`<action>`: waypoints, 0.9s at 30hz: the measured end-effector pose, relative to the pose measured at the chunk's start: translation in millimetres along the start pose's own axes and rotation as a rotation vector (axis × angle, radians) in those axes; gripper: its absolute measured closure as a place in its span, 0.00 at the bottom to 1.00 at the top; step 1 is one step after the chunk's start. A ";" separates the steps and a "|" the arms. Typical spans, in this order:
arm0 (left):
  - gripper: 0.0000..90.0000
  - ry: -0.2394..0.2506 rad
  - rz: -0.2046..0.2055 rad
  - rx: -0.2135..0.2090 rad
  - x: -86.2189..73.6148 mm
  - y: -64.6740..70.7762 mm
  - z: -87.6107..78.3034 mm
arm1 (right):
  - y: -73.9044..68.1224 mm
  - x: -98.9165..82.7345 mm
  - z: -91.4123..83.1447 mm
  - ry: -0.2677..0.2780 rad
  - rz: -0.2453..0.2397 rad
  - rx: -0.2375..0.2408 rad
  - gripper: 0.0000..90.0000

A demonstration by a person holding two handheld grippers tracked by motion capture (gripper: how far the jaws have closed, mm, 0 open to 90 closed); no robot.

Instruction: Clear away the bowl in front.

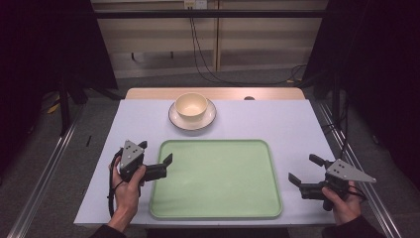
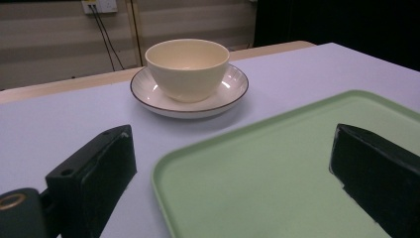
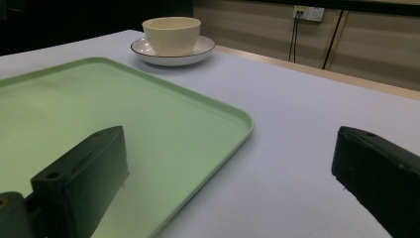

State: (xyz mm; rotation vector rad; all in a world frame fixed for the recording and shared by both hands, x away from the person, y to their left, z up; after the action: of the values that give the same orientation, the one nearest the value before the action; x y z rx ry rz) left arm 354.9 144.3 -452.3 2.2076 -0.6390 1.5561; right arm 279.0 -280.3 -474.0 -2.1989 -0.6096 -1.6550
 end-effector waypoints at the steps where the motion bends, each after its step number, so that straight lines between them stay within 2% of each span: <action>1: 0.04 -0.003 -0.002 -0.002 1.3 -0.7 2.7 | -0.4 0.0 -0.2 0.000 -0.001 0.005 0.00; 3: 0.04 -0.004 0.005 -0.003 2.0 -0.4 4.3 | -0.3 -0.2 -0.7 -0.004 -0.001 0.003 0.00; 4: 0.04 -0.016 0.032 0.000 3.2 -1.4 7.9 | -0.4 0.1 -0.5 0.001 -0.002 0.007 0.00; 7: 0.04 -0.012 0.033 -0.006 5.8 -2.0 10.3 | -0.6 0.0 -0.5 0.000 -0.004 0.007 0.00; 9: 0.04 -0.012 0.022 -0.002 8.4 -3.3 13.5 | -1.0 0.0 -0.6 0.000 -0.003 0.009 0.00; 10: 0.04 -0.020 0.003 -0.014 9.5 -3.4 15.8 | -0.9 -0.7 -0.4 -0.006 -0.004 0.008 0.00; 14: 0.04 -0.028 0.004 -0.001 10.3 -4.6 19.7 | -1.1 -0.7 -0.4 -0.003 -0.012 0.014 0.01; 15: 0.04 -0.025 -0.008 -0.011 10.4 -3.3 21.7 | -0.9 -0.7 -0.4 -0.004 -0.012 0.013 0.01; 17: 0.04 -0.035 0.019 -0.009 10.2 -3.3 24.5 | -1.7 -0.1 -0.5 0.002 -0.010 0.018 0.01; 20: 0.04 -0.033 0.032 -0.001 14.2 -4.6 29.0 | -2.1 0.0 -0.7 0.003 -0.011 0.022 0.01; 24: 0.03 -0.045 0.034 -0.023 22.2 -4.5 35.9 | -1.9 -0.2 -0.2 0.003 -0.009 0.024 0.01; 25: 0.03 -0.052 0.048 -0.014 24.1 -5.0 36.9 | -2.0 -0.2 -0.3 0.003 -0.007 0.024 0.01; 27: 0.03 -0.044 0.049 -0.028 27.3 -4.4 40.2 | -2.0 0.0 -0.4 0.005 -0.009 0.023 0.01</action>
State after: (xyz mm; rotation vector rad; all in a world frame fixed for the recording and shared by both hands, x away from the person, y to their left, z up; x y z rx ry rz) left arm 396.5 122.3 -439.8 2.2266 -0.7288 1.5164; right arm 277.7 -278.8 -474.0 -2.1789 -0.6349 -1.6492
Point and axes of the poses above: each handheld gripper's, and its own axes: z roughly forward along the jaws, x roughly out of its top, y roughly to its right, the point moved 9 cm from there along z, roughly forward along the jaws, and after that the axes turned 1 degree about y, right-handed, at the moved point
